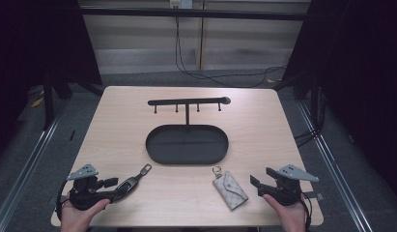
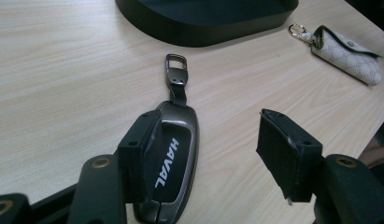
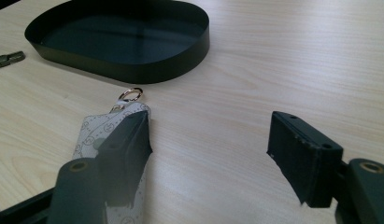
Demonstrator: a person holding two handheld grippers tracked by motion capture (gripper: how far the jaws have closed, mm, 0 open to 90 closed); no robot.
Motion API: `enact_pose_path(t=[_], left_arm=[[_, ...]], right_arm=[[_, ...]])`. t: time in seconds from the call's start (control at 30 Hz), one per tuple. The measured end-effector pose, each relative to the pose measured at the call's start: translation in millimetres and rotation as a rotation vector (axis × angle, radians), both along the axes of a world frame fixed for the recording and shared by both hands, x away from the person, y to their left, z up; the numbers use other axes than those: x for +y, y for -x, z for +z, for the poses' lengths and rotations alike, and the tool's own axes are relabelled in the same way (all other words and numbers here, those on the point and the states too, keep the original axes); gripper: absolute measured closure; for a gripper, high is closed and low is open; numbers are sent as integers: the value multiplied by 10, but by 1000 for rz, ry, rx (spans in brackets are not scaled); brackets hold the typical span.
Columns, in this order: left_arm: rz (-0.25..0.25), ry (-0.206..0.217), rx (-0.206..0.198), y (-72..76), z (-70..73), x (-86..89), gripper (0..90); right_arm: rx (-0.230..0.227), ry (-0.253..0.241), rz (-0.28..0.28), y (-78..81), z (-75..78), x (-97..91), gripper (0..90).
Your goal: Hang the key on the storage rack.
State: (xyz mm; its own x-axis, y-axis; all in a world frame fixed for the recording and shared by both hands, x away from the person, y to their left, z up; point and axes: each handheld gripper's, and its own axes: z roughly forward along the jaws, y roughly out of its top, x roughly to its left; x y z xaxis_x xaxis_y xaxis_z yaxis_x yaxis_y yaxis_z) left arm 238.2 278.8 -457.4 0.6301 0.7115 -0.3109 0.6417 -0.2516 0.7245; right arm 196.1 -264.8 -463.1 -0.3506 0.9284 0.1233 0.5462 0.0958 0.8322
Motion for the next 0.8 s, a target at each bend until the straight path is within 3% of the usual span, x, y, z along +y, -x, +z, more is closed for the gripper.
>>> enact_pose_path(t=[0.2,0.4,0.47,0.53,0.57,0.67,0.7,0.8], left_arm=[[9,-29,1,-25,4,-30,437],[0,8,5,-13,54,-40,472],[-6,-10,-2,-28,76,-59,475],[-19,-9,-7,-37,81,-75,465],[-65,-20,7,-78,82,-122,456],[-86,-43,16,-117,80,-182,423],[-115,-65,28,-158,91,-231,412],[-124,-72,44,-186,108,-254,412]], right_arm=[[38,-20,-9,-8,-15,-20,301],[60,-38,-7,6,-6,-23,301],[62,-40,-8,4,-8,-24,298],[67,-39,-18,5,-10,-25,280],[64,-40,-20,7,-8,-28,280],[66,-45,-27,-1,-11,-39,277],[67,-46,-27,-4,-14,-40,279],[71,-42,-26,-2,-16,-41,278]])
